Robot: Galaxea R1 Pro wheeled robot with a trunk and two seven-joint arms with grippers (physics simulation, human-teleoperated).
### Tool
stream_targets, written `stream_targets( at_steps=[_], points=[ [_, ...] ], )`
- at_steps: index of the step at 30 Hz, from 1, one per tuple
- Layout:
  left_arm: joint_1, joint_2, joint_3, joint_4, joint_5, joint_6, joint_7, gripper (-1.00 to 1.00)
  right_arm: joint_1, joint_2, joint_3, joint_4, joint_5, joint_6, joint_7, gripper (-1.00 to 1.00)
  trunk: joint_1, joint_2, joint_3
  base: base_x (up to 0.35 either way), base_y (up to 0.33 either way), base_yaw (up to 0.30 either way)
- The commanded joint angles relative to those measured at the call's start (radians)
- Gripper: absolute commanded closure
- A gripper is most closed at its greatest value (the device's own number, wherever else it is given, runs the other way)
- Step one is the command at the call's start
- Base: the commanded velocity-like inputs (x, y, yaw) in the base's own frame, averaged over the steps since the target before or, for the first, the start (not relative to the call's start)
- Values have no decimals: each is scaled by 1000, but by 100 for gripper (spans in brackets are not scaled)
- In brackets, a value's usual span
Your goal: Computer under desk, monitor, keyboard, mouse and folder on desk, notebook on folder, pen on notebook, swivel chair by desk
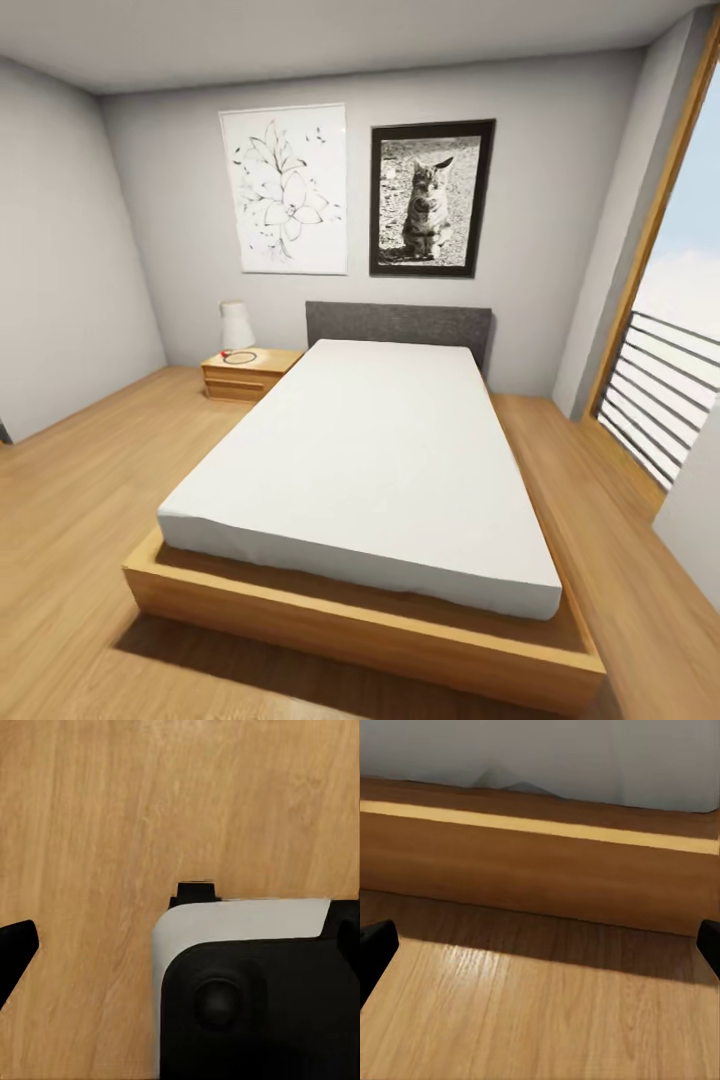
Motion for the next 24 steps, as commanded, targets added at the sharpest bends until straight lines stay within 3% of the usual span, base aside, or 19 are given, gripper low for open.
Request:
stream_targets(
  at_steps=[1, 10, 18, 21, 24],
  points=[
    [0, 17, 11, -25, 22, 1, -1, -100, -5, -4, 0, 0, -1, -3, -6, -100, 0, -1, -1, 0, 0, 289],
    [0, 52, 123, -69, 182, 0, -5, -100, -36, -11, -1, -2, -1, -3, -95, -100, 0, -1, -1, 0, 0, 289],
    [0, 66, 147, -73, 213, -1, -5, -100, -55, -17, -1, -2, -1, -3, -133, -100, 0, -1, -1, 0, 0, 289],
    [0, 68, 151, -74, 218, -5, -4, -100, -74, -34, -1, -2, -2, -3, -141, -100, 0, -1, -1, 0, 0, 289],
    [0, 68, 153, -77, 220, -75, -1, -100, -84, -37, -1, -2, -1, -4, -142, -100, 0, -1, -1, 0, 0, 289]
  ],
)
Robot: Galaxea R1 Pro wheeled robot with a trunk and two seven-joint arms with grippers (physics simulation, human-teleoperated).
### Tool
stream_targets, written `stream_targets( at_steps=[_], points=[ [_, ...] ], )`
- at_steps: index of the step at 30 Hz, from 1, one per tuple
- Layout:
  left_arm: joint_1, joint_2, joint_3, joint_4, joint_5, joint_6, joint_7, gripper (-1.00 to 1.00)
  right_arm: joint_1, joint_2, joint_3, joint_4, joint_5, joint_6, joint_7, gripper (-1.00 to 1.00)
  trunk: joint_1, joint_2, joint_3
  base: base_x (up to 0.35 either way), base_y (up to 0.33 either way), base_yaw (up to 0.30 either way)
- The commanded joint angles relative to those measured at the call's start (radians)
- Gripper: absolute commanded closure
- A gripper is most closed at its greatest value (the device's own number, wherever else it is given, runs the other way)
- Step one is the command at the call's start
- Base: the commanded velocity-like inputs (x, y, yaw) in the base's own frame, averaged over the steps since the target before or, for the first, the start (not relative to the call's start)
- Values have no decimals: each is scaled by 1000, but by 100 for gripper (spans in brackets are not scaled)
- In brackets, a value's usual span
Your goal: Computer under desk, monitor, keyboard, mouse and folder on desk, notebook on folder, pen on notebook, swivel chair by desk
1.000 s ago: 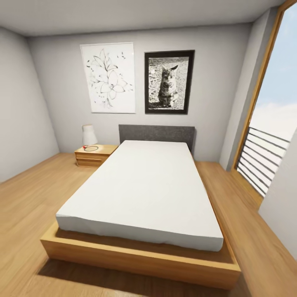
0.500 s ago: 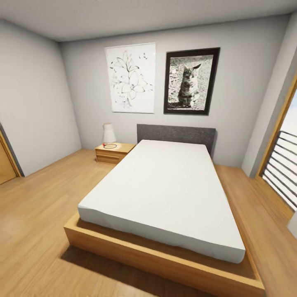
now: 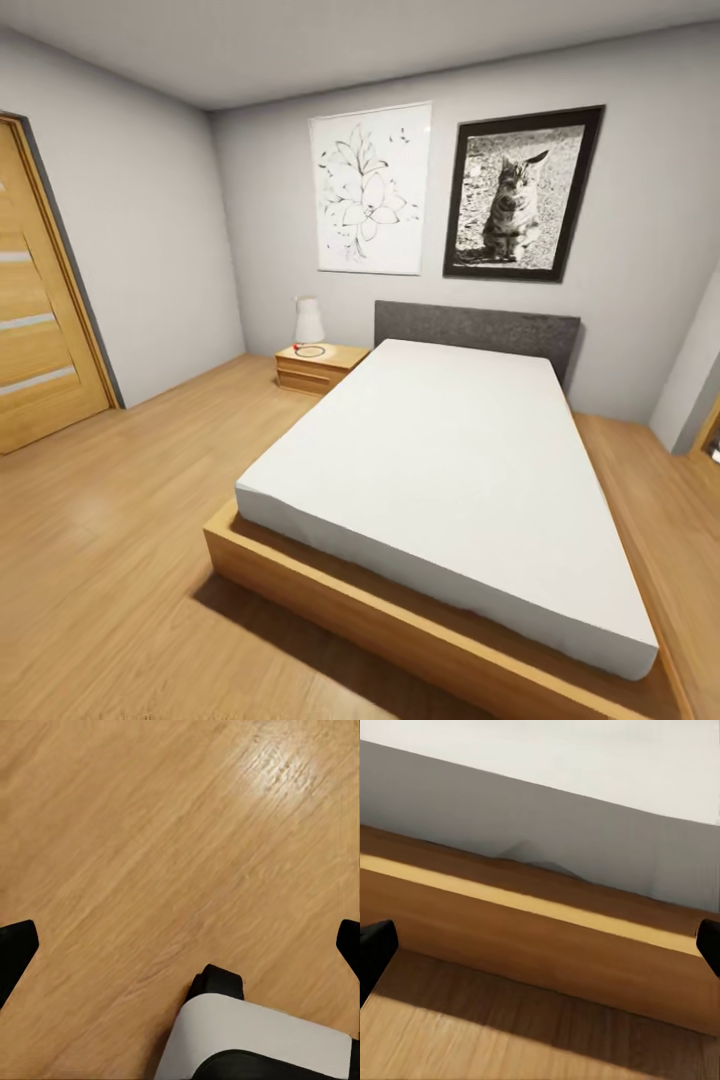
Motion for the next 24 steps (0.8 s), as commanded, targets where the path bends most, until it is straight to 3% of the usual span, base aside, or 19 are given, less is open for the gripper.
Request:
stream_targets(
  at_steps=[1, 3, 5, 8, 10, 12, 20, 24],
  points=[
    [0, -1, 0, -1, 11, -51, 1, -100, -2, -1, 0, 0, -1, -4, 0, -100, 0, 0, -1, 0, 0, 289],
    [0, -7, 2, 3, 12, -273, 4, -100, -4, -5, 0, 0, -2, -5, 0, -100, 0, 0, -1, 0, 0, 289],
    [0, -21, 2, 16, 12, -396, 3, -100, -4, -6, -1, 0, -2, -5, 0, -100, 0, 0, -1, 0, 0, 289],
    [0, -54, 2, 63, 10, -537, 1, -100, -5, -5, 0, 0, -2, -5, 0, -100, 0, 0, -1, 0, 0, 290],
    [0, -72, 2, 97, 9, -592, 0, -100, -4, -4, 0, 1, -2, -5, 0, -100, 0, 0, -1, 0, 0, 292],
    [0, -96, 0, 192, 6, -684, -3, -100, -5, -2, 0, 2, -1, -6, 0, -100, 0, 0, -1, 0, 0, 292],
    [0, -108, -43, 256, -37, -755, -3, -100, -5, 2, 3, 2, 1, -36, 0, -100, 0, 0, -1, 0, 0, 293],
    [1, -107, -52, 270, -50, -859, -1, -100, -4, 5, 4, 6, 3, -131, 0, -100, 0, 0, -1, 0, 0, 291]
  ],
)
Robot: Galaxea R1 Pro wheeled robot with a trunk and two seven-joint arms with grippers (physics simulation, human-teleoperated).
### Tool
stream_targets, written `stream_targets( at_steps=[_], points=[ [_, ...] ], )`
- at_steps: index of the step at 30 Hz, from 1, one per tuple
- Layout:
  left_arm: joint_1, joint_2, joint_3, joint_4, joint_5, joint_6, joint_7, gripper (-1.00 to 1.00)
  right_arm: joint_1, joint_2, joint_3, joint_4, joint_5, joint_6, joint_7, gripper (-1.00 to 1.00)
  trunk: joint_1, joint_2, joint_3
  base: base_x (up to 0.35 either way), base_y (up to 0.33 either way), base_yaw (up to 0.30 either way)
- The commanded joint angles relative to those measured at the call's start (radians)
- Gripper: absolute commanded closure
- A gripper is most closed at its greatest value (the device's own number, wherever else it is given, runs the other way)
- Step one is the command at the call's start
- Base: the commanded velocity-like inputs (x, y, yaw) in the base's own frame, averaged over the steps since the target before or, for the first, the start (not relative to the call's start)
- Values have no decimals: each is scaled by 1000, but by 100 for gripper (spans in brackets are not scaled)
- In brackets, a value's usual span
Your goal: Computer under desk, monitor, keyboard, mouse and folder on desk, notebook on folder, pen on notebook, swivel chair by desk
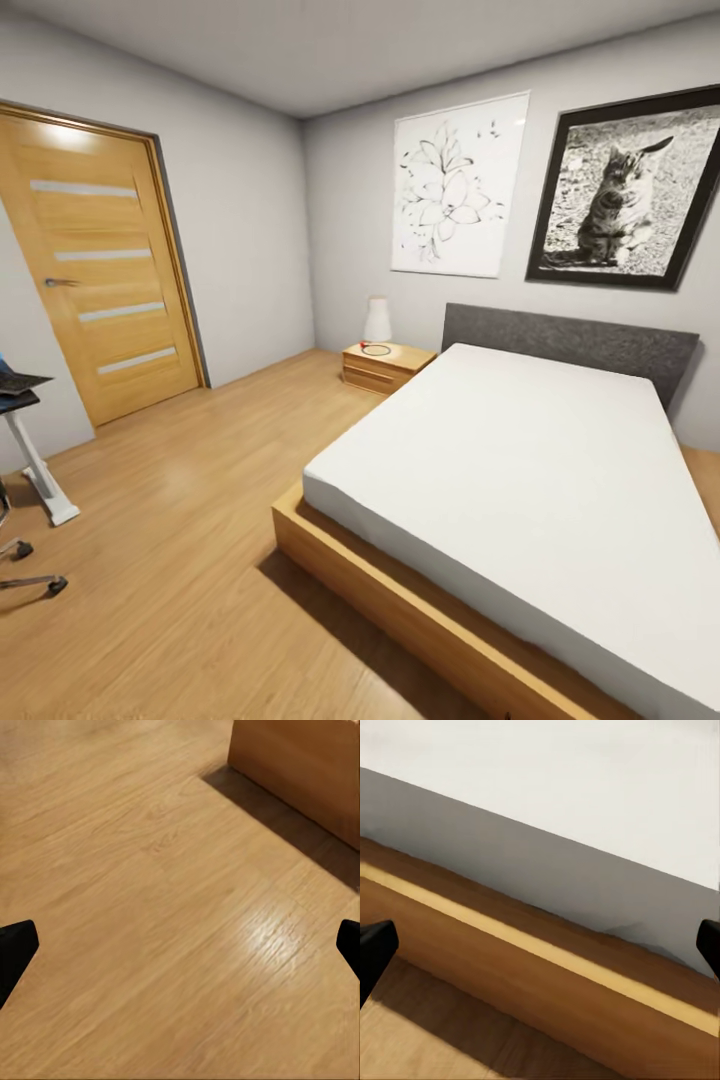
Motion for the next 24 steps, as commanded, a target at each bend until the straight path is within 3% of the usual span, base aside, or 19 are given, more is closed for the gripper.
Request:
stream_targets(
  at_steps=[1, 3, 6, 24],
  points=[
    [0, 0, 4, 6, -5, -30, 0, -100, 0, 3, -1, 2, -1, -33, -1, -100, 0, 0, -1, 0, 0, 287],
    [0, -2, 3, 36, -7, -113, 0, -100, 0, 16, -2, 9, 0, -113, -1, -100, 0, 0, -1, 0, 0, 283],
    [1, -4, 1, 71, -8, -129, 1, -100, 0, 32, -4, 15, 0, -165, -1, -100, 0, 0, -1, 0, 0, 279],
    [2, -5, 1, 89, -9, -129, 2, -100, 0, 42, -3, 20, 1, -165, -1, -100, 0, 0, -1, 0, 0, 278]
  ],
)
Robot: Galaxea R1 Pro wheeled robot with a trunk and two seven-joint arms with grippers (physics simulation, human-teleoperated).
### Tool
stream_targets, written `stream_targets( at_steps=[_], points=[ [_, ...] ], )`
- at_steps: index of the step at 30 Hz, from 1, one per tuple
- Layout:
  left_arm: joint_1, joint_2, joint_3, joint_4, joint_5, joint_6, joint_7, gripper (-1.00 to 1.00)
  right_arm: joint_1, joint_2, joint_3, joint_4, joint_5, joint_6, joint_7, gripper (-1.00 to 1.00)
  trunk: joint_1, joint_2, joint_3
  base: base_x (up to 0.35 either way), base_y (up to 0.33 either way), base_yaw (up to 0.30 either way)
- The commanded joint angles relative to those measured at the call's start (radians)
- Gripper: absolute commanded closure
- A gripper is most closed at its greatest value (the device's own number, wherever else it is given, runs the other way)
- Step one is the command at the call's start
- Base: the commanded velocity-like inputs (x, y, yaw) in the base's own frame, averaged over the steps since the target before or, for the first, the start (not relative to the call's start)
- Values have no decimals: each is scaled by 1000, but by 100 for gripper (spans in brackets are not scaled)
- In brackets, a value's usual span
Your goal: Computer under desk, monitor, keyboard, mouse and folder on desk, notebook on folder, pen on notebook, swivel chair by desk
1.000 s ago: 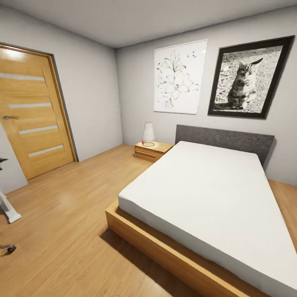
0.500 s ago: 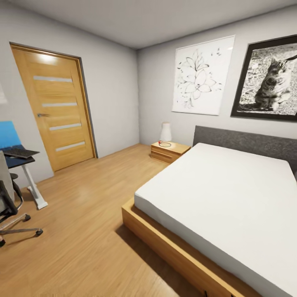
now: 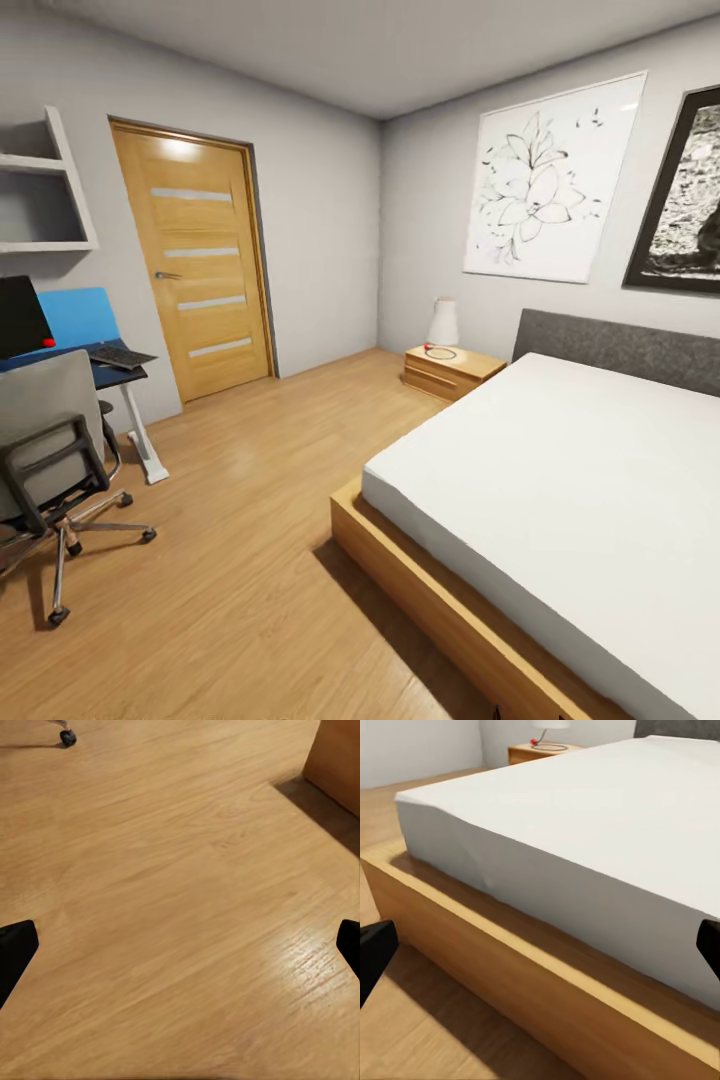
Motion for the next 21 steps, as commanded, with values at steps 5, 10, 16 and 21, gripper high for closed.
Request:
stream_targets(
  at_steps=[5, 10, 16, 21],
  points=[
    [0, 0, 8, -1, -5, -1, 0, -100, 0, 1, 4, 9, 0, -3, 2, -100, 0, 0, -1, 0, 0, 288],
    [0, 0, 8, -1, -5, -1, 0, -100, 0, -1, 7, 66, -2, 29, 9, -100, 0, 0, -2, 0, 0, 287],
    [0, 0, 8, -1, -5, -1, 0, -100, -2, 1, 8, 95, -4, 263, 11, -100, 0, 0, -5, 0, 0, 284],
    [0, 0, 8, -1, -5, -1, 0, -100, -1, 2, 9, 96, -3, 281, 11, -100, 0, 0, -8, 0, 0, 261]
  ],
)
